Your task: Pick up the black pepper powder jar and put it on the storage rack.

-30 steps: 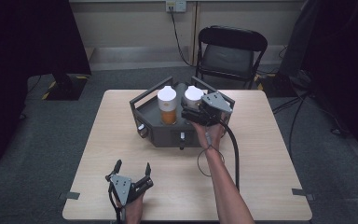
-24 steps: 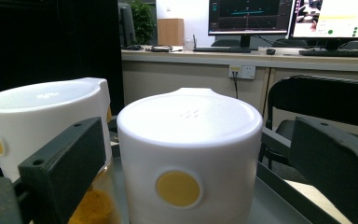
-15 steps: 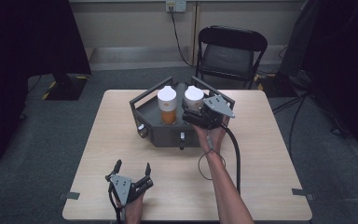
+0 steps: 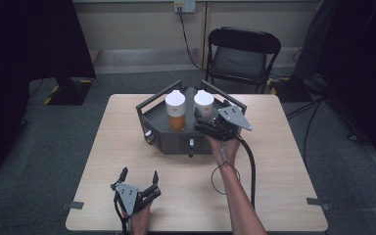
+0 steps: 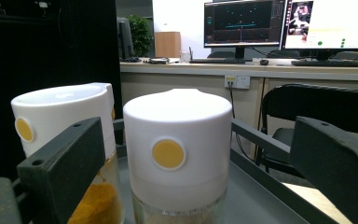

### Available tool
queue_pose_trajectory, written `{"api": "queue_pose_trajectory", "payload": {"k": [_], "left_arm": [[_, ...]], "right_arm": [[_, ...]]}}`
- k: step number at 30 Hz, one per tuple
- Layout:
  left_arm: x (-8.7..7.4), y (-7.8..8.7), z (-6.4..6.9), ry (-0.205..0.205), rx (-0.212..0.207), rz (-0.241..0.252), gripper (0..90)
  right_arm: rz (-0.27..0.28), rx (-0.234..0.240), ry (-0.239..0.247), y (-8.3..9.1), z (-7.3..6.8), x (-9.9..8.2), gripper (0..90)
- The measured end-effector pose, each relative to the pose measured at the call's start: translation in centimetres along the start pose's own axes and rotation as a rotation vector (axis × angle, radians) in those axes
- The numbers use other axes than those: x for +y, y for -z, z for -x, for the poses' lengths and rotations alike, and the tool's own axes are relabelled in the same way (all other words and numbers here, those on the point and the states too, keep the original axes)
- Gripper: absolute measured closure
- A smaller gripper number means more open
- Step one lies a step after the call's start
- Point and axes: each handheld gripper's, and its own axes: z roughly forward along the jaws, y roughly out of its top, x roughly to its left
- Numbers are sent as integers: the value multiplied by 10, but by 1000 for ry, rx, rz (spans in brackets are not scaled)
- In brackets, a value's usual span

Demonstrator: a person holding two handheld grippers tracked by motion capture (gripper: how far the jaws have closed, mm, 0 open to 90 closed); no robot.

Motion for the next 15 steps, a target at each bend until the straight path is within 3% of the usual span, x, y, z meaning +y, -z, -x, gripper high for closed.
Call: {"api": "queue_pose_trajectory", "payload": {"k": [15], "left_arm": [[0, 0, 0, -2, 0, -1, 8]], "right_arm": [[36, 7, 5, 17, 0, -8, 17]]}}
